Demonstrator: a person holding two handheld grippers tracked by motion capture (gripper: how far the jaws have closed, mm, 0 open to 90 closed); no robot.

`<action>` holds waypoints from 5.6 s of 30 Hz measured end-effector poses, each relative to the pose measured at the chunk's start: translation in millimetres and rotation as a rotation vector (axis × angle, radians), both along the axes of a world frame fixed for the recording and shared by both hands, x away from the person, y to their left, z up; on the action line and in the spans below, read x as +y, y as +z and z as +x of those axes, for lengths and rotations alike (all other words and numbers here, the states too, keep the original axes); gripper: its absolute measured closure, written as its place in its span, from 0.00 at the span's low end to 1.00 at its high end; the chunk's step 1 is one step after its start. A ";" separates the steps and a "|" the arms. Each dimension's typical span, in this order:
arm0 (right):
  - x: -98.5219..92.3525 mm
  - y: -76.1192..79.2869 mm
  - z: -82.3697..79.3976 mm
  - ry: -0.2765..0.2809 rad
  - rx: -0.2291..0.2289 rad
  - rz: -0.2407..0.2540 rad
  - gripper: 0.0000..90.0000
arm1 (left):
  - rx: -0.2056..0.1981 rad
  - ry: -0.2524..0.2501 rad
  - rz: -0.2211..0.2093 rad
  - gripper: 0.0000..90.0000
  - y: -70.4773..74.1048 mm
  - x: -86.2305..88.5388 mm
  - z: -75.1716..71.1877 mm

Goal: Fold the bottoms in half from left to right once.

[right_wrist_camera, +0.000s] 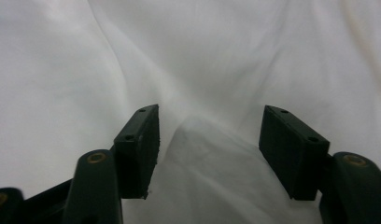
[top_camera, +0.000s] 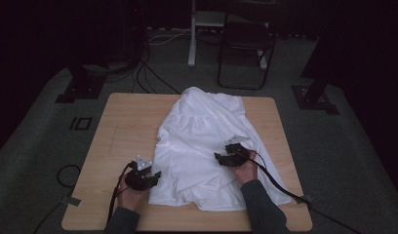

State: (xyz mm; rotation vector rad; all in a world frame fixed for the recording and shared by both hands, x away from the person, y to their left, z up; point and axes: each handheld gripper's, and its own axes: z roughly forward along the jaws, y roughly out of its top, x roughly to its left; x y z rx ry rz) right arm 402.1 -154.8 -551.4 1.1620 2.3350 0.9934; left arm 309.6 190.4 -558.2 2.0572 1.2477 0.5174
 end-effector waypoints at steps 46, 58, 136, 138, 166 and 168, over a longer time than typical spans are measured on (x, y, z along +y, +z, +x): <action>-149.4 31.4 -70.6 -0.194 -0.174 0.108 0.41 | -0.091 0.027 -0.025 0.47 35.9 -1.4 54.3; -91.3 27.2 23.4 -0.083 -0.072 0.005 0.84 | 0.008 0.070 -0.021 0.49 9.5 -20.2 116.5; -73.2 35.4 15.5 -0.221 -0.192 -0.032 0.99 | -0.062 -0.025 -0.040 0.60 -5.4 -11.7 32.5; -87.2 36.6 17.6 -0.270 -0.186 -0.032 0.99 | -0.059 -0.043 -0.038 0.60 -5.2 -15.6 31.7; -100.4 -16.0 13.6 -0.315 -0.063 0.073 0.97 | -0.070 -0.030 0.025 1.00 -0.9 -33.5 77.2; -99.9 -16.5 4.4 -0.307 -0.062 0.074 0.98 | -0.071 -0.034 0.018 1.00 -1.7 -28.3 68.1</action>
